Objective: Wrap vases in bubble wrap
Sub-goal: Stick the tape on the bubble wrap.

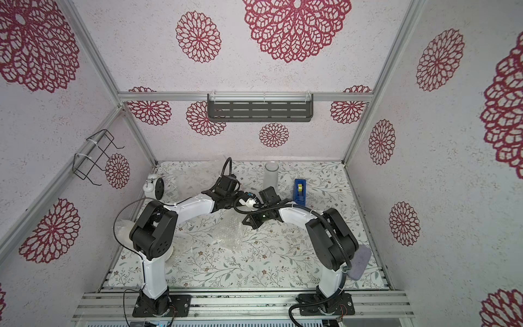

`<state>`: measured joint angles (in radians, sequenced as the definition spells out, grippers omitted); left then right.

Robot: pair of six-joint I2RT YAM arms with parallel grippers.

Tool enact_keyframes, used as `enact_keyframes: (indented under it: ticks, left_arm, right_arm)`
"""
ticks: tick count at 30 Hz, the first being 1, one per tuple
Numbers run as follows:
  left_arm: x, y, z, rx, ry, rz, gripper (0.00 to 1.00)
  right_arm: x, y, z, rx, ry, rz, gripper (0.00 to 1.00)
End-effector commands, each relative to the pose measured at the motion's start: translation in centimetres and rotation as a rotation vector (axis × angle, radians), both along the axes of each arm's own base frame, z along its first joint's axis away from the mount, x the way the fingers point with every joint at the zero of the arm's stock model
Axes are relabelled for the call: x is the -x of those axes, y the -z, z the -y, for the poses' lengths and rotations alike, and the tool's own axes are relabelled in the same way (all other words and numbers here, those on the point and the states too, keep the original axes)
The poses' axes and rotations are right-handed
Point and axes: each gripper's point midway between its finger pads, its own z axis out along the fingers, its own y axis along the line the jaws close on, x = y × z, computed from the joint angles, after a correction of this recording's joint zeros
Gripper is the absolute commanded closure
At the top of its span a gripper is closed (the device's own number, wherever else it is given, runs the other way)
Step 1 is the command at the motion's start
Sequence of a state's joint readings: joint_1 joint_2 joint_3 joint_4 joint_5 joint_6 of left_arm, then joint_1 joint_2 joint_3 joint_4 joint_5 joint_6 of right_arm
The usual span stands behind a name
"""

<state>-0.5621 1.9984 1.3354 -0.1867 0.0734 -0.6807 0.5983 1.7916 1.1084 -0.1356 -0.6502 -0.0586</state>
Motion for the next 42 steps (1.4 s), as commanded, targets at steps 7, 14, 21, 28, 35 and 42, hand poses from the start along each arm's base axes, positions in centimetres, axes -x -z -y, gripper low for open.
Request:
enact_keyframes:
  ticks: [7,14,21,28,35,42]
  left_arm:
    - [6.5,7.3,-0.7,-0.115,0.075,-0.268,0.65]
    - [6.6,7.3,-0.8,-0.117,0.074,-0.266,0.65]
    - [6.5,7.2,-0.8,-0.115,0.072,-0.263,0.65]
    - [6.5,7.2,-0.7,-0.113,0.070,-0.264,0.65]
    - [6.5,7.1,-0.7,-0.115,0.071,-0.264,0.65]
    - [6.4,7.2,-0.7,-0.114,0.070,-0.265,0.65]
  right_arm:
    - [-1.6,-0.2,-0.7,-0.006,0.084,0.042,0.80]
    - [-1.8,-0.2,-0.3,0.019,0.119,0.070,0.56]
    - [-2.4,0.0,0.5,0.094,0.201,0.138,0.43]
    - [-3.1,-0.7,0.8,0.090,0.280,0.179,0.37]
    - [-3.8,-2.2,1.1,0.028,0.392,0.173,0.31]
    - [-3.4,-2.6,0.4,-0.028,0.468,0.151,0.25]
